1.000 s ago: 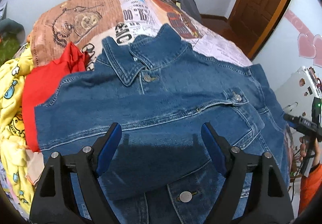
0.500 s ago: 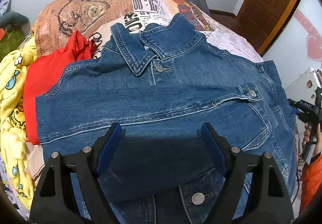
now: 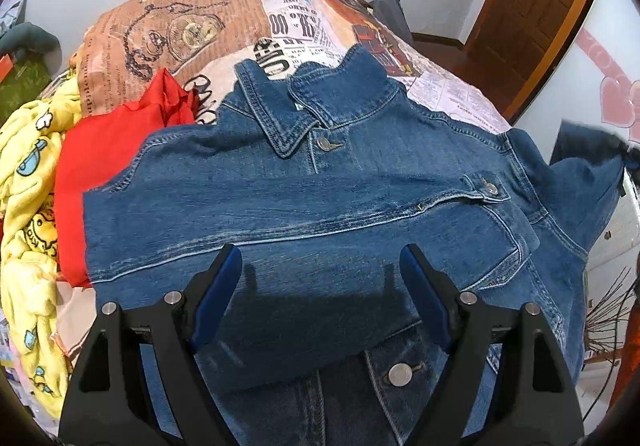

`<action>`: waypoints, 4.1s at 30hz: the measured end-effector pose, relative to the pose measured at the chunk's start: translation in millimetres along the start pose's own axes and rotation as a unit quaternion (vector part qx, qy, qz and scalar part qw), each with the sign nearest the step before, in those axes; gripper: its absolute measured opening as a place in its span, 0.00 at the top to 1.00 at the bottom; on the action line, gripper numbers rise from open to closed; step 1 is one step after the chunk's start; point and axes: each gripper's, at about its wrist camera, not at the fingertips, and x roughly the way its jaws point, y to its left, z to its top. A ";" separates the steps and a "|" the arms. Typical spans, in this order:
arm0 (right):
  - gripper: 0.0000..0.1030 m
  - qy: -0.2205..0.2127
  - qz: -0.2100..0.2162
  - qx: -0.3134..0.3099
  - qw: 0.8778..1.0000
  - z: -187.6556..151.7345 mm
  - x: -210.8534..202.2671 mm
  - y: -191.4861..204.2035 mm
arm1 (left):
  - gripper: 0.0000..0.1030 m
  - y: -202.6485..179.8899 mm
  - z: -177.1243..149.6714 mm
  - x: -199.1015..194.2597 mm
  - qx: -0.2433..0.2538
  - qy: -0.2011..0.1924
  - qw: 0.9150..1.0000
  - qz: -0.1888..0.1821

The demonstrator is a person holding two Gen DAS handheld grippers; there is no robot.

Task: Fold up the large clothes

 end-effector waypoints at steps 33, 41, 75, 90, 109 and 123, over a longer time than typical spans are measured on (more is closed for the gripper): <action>0.68 0.263 0.140 -0.224 0.928 -122.3 108.0 190.3 | 0.22 30.7 -34.9 -50.8 0.032 -0.031 0.998 0.038; 0.61 0.166 0.108 -0.231 0.953 -70.2 49.5 154.4 | 0.21 -23.2 1.8 -68.5 0.086 -0.066 0.994 0.014; 0.51 0.187 0.005 -0.189 0.964 -82.5 76.9 37.2 | 0.87 -199.5 78.7 66.5 0.233 -0.004 0.973 0.005; 0.51 0.210 -0.010 -0.221 0.952 -107.2 95.1 57.2 | 0.89 1.5 53.5 -26.5 0.019 -0.050 0.998 0.025; 0.44 0.204 -0.052 -0.231 0.950 -110.7 95.7 67.3 | 0.35 61.3 -35.6 5.4 -0.047 0.036 0.997 0.057; 0.44 0.205 -0.045 -0.219 0.953 -111.3 95.9 66.7 | 0.43 21.8 6.1 35.9 0.088 0.030 0.990 0.109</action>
